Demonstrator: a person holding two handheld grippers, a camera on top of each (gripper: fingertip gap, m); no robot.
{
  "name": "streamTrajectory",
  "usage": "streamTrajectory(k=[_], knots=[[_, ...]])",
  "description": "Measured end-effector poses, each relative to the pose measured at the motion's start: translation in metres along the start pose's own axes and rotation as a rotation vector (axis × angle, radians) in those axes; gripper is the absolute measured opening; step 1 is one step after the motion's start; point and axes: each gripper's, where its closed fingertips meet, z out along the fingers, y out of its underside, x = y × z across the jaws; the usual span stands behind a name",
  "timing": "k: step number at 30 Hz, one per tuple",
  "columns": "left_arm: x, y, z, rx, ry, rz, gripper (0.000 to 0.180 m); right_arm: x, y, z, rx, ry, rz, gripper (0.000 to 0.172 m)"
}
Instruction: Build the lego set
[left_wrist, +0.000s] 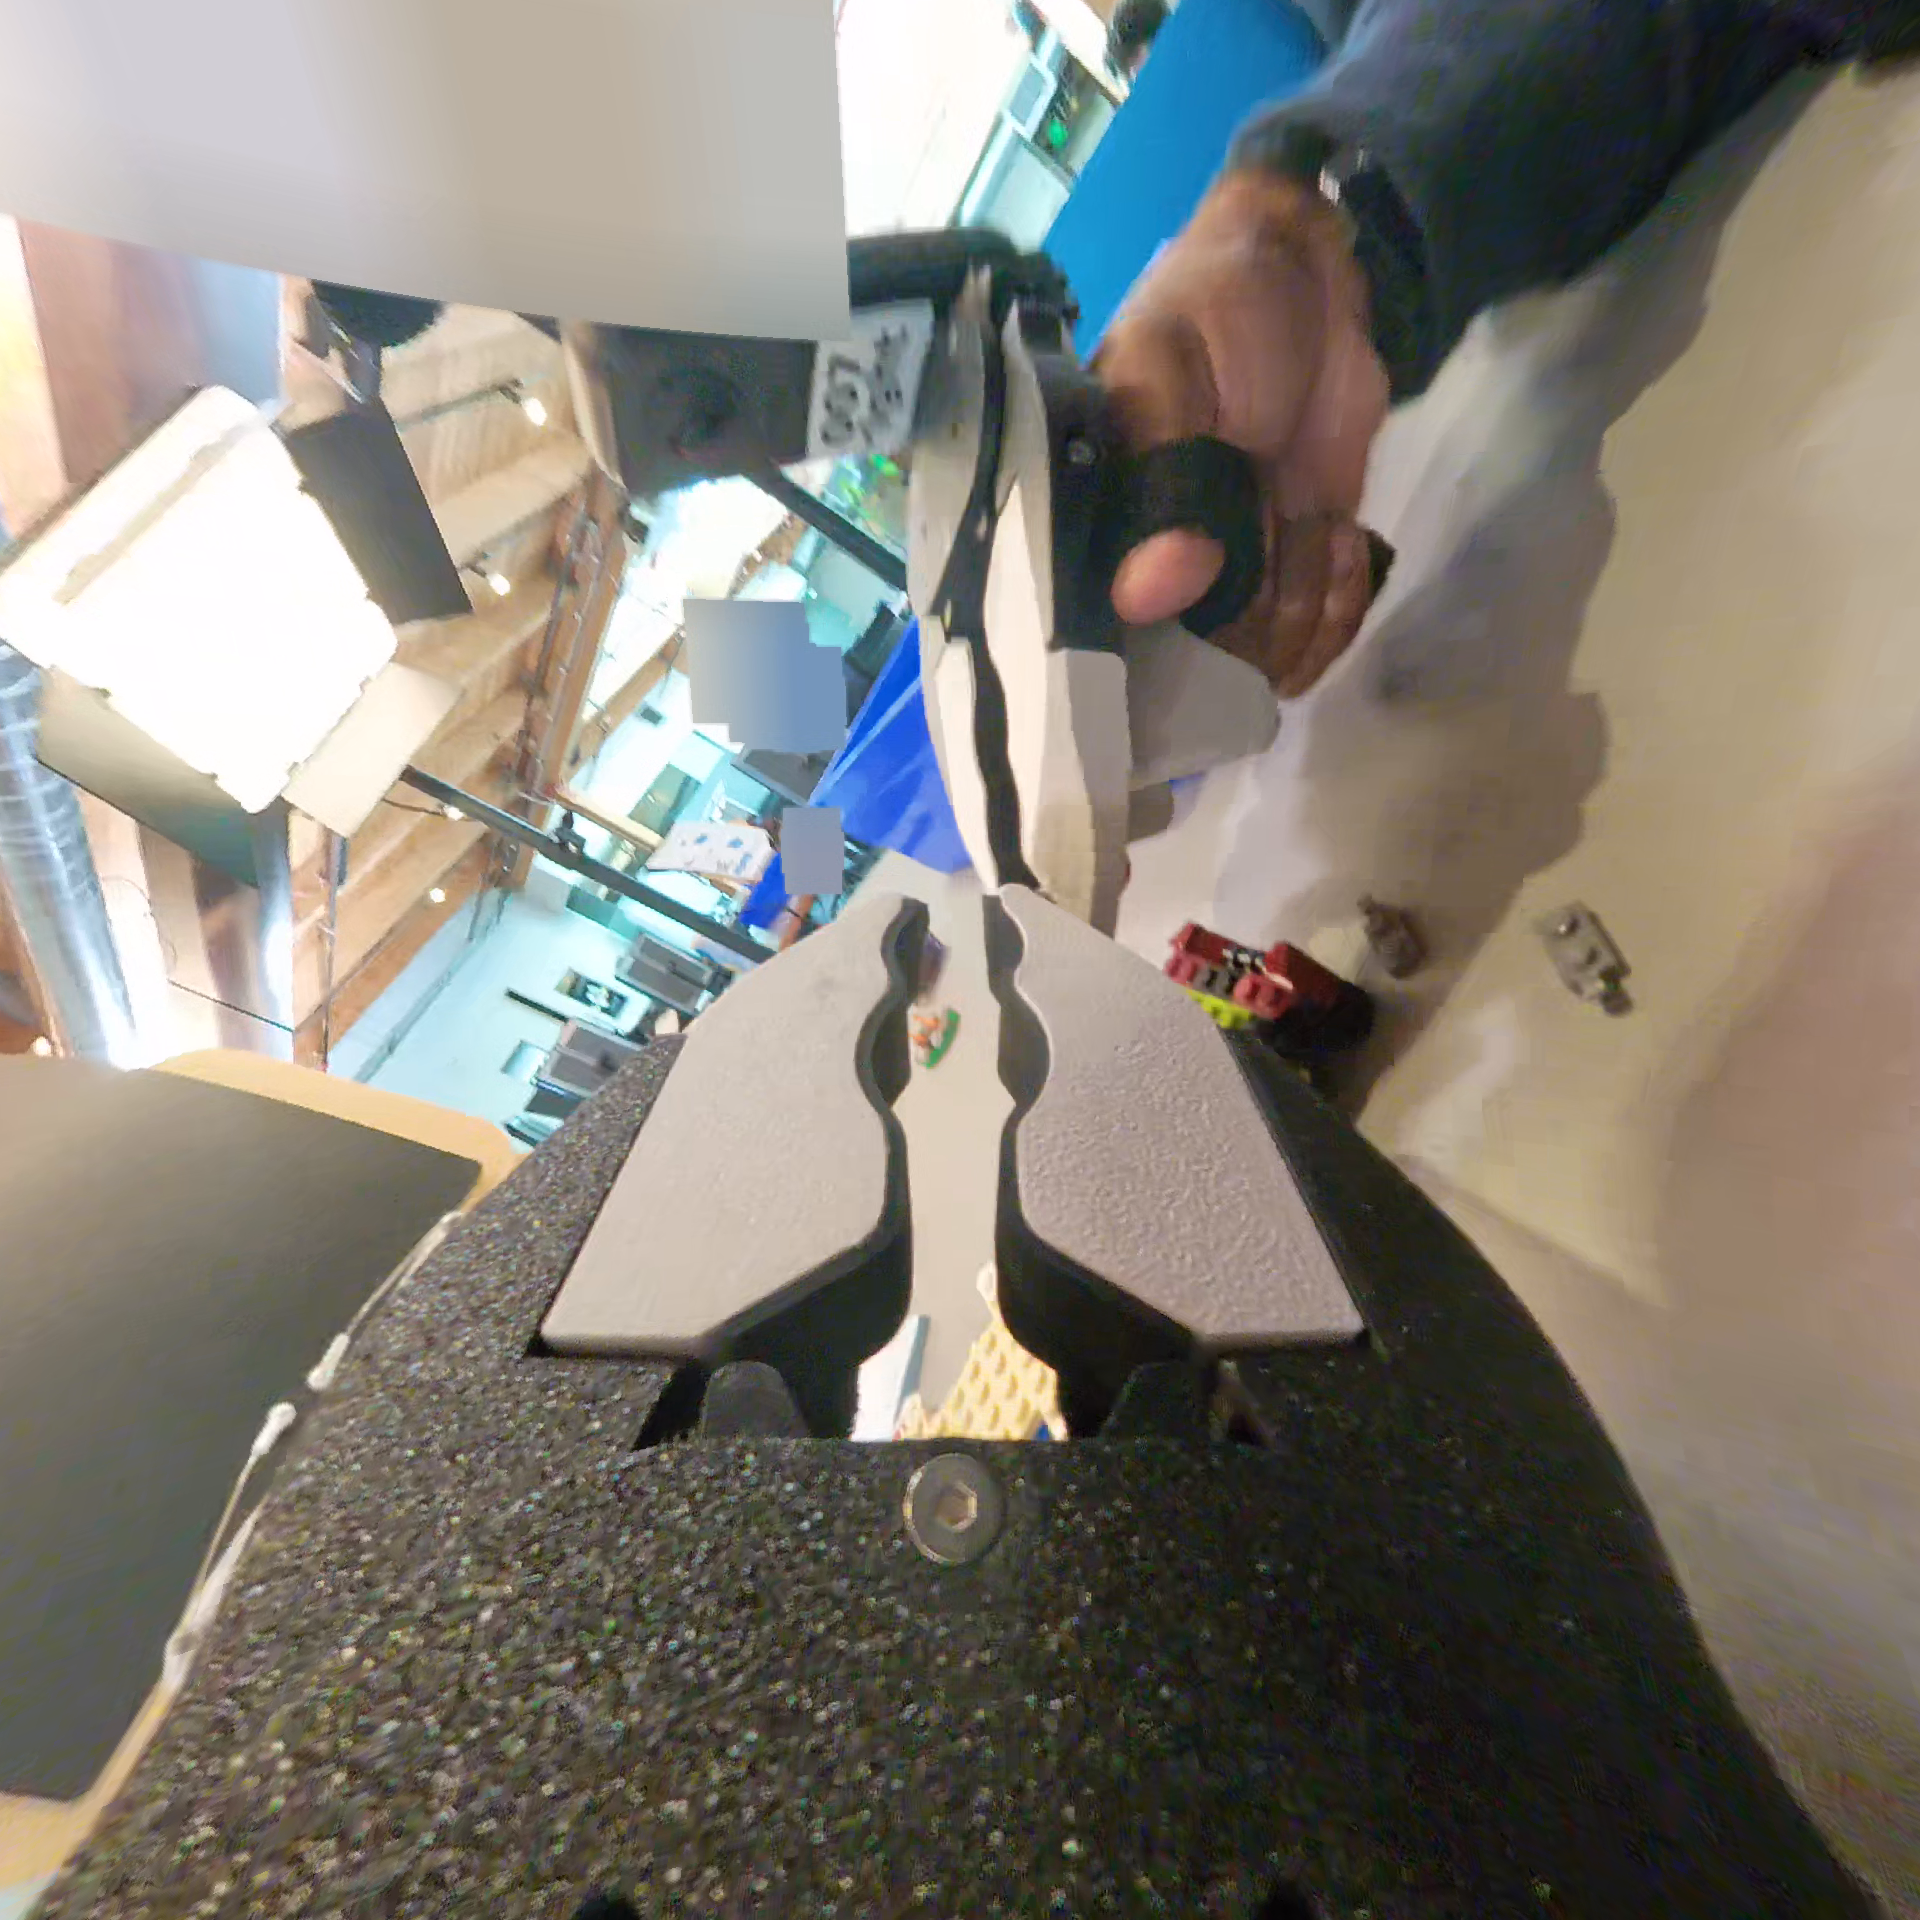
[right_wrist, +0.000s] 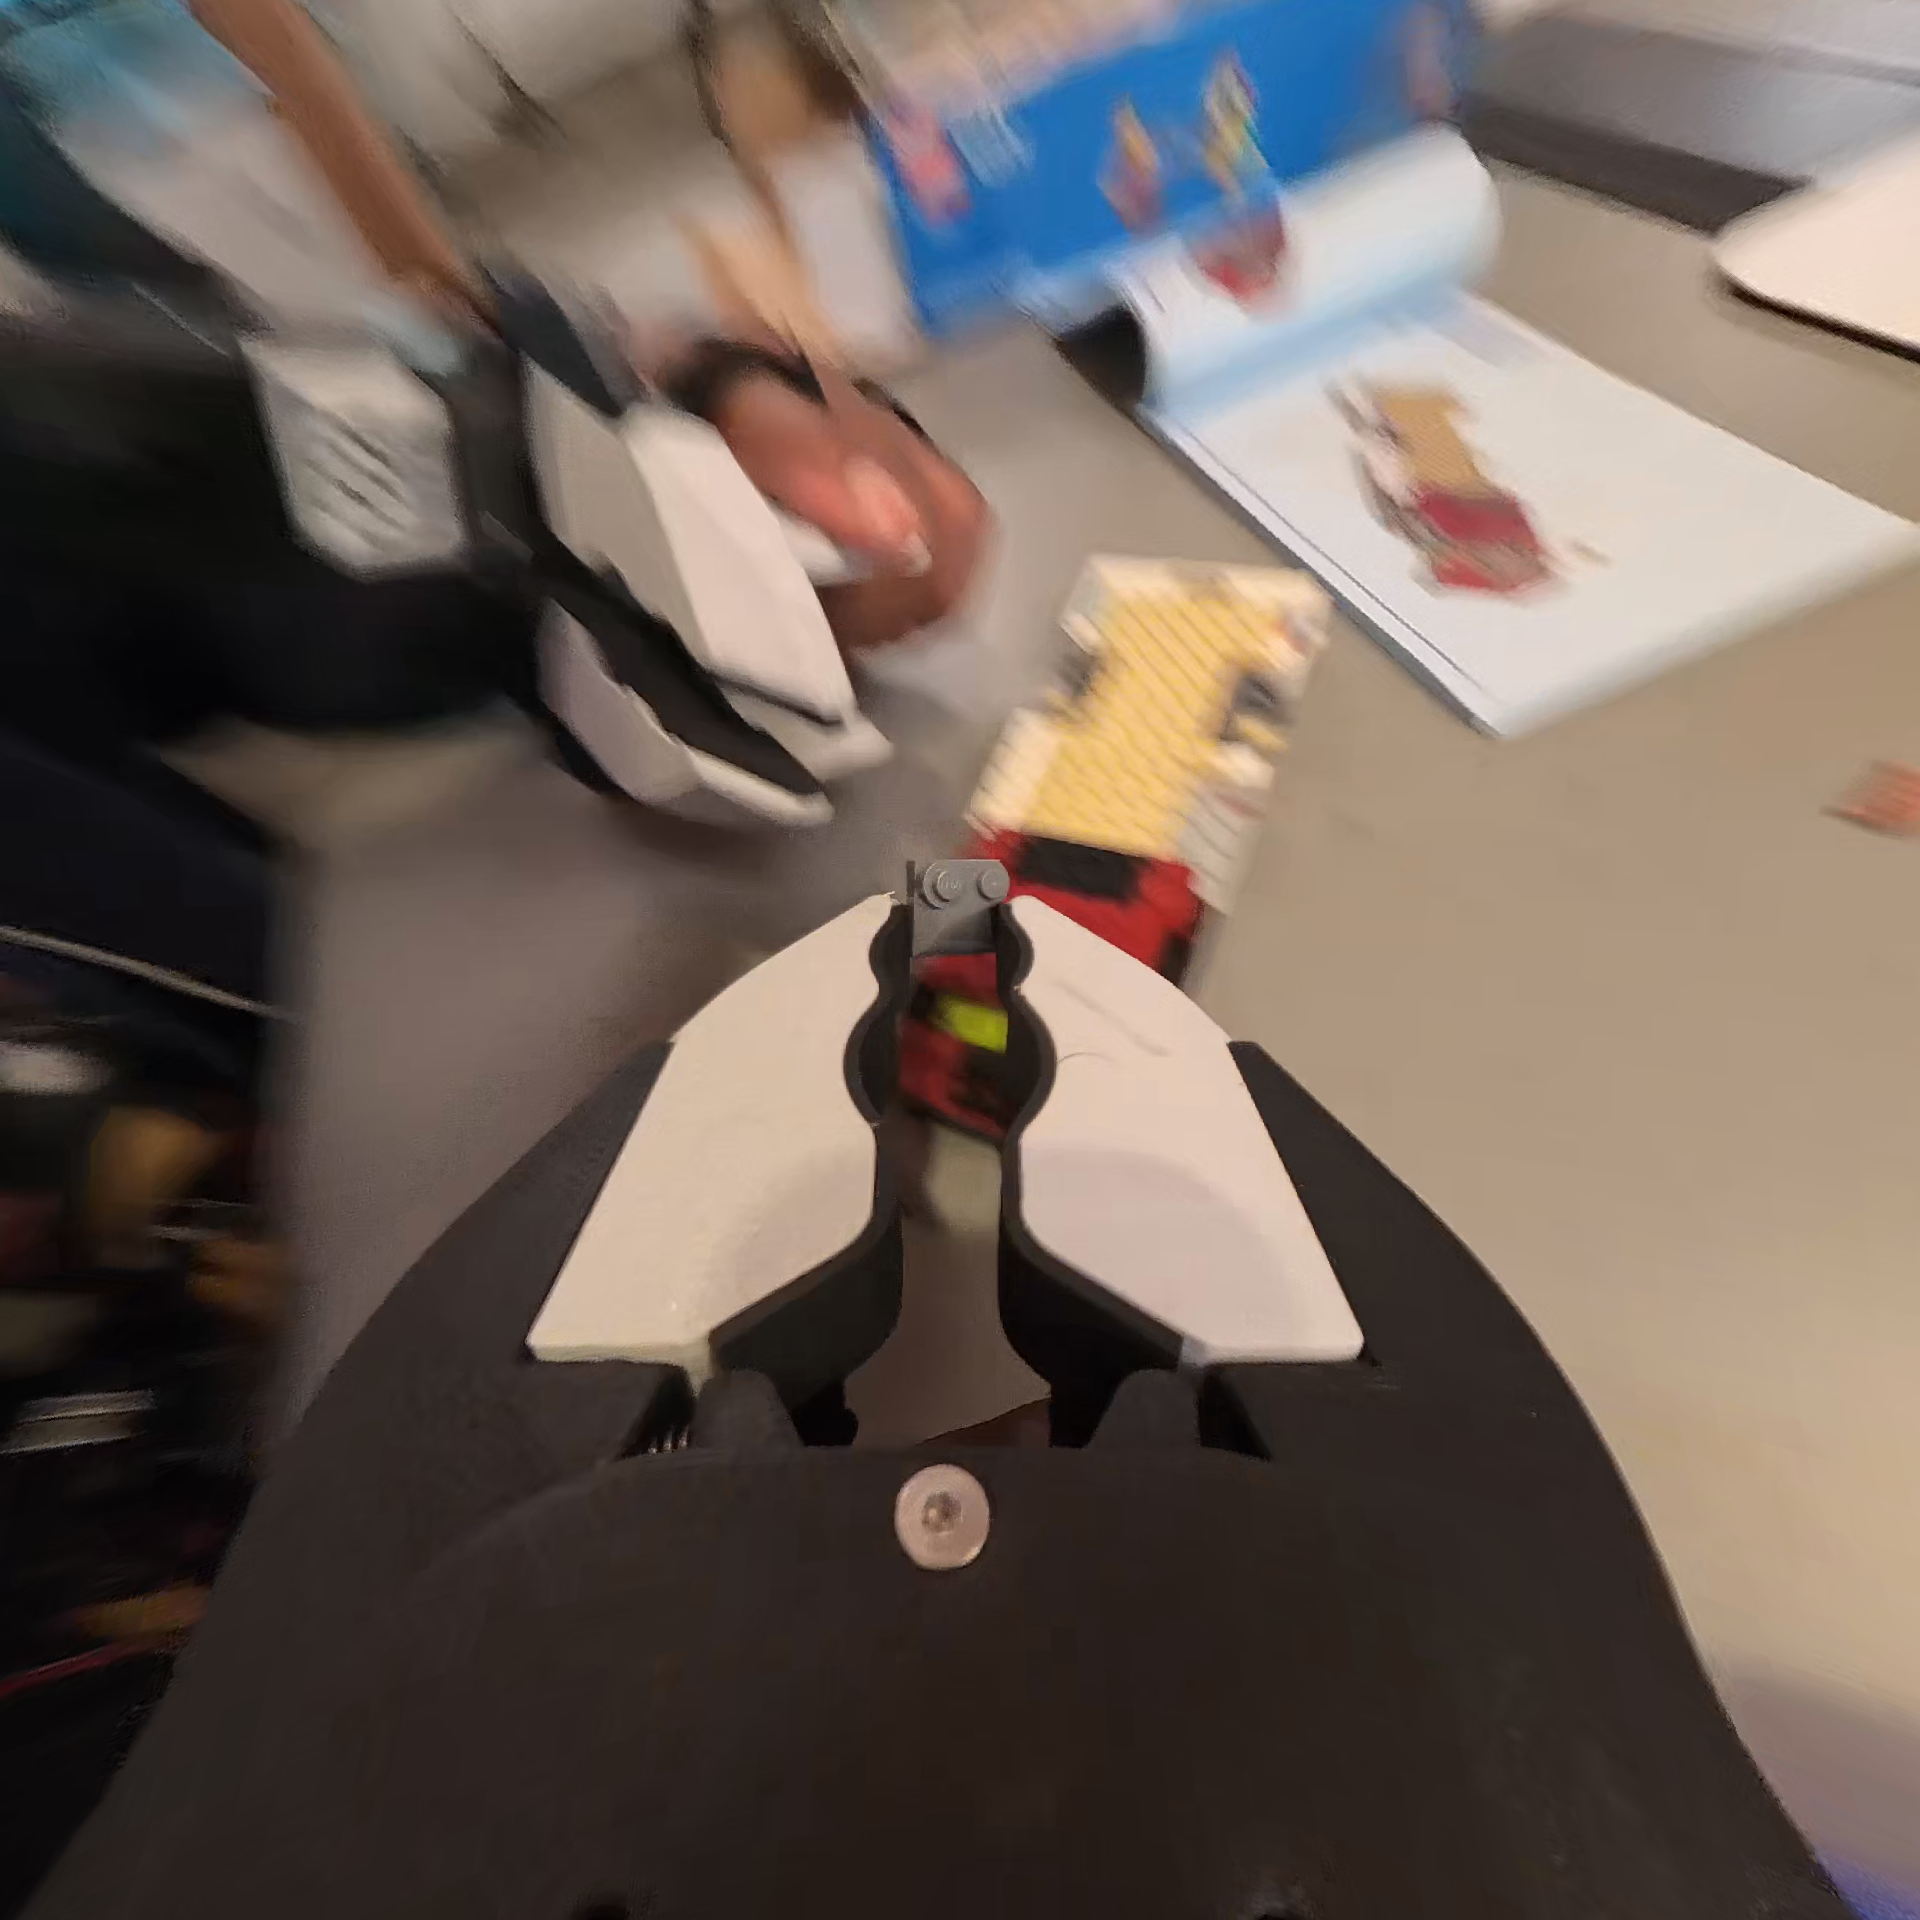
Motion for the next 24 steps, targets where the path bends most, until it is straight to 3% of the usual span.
streamTrajectory(k=[2, 7, 24], knots=[[0.006, 0.009, 0.003, -0.051, 0.034, 0.006, 0.012, 0.007, 0.013, 0.003, -0.092, 0.09, -0.043, 0.016], [0.025, 0.024, 0.012, -0.156, 0.136, 0.046, 0.012, 0.004, 0.027, 0.008, -0.188, 0.123, -0.061, 0.016], [0.039, 0.029, 0.02, -0.218, 0.259, 0.012, 0.01, 0.004, 0.028, 0.009, -0.206, 0.157, -0.098, 0.018]])
